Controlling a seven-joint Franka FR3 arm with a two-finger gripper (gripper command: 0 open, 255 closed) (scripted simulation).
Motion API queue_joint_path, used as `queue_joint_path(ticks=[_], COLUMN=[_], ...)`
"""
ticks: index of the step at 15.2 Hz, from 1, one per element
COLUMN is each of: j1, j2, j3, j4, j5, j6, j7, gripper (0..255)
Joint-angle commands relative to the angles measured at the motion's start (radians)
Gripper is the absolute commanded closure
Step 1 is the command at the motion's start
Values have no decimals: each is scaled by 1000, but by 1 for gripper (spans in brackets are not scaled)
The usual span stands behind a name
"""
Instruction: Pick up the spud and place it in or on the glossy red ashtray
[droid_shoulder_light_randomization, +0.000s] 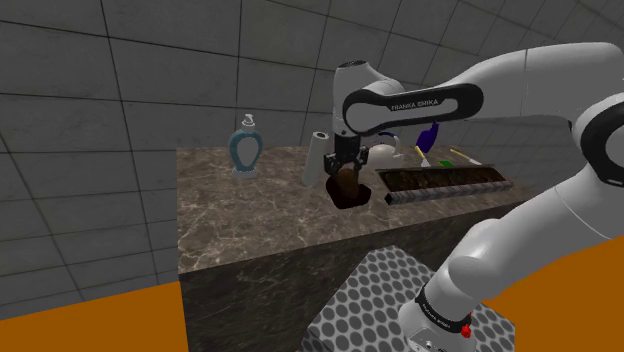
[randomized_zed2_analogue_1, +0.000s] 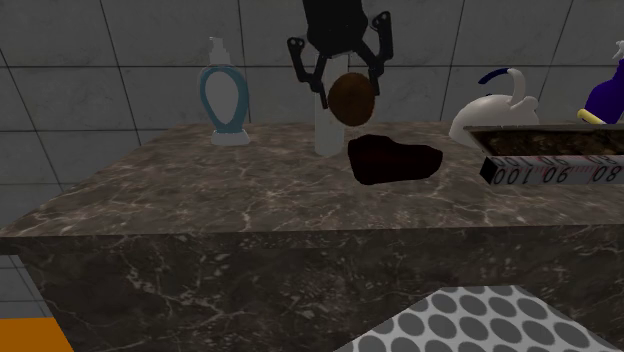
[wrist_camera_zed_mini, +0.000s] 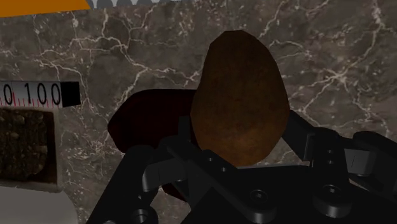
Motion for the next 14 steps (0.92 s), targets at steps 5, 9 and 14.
queue_joint_path(ticks=[5, 9, 14], j1=[-69, -100, -101], j2=[83, 144, 169], j3=[-86, -124, -125], j4=[79, 116, 73], j5=[-58, -80, -88], j6=[27, 64, 130], j7=[-124, -175, -160], gripper=[255, 255, 255])
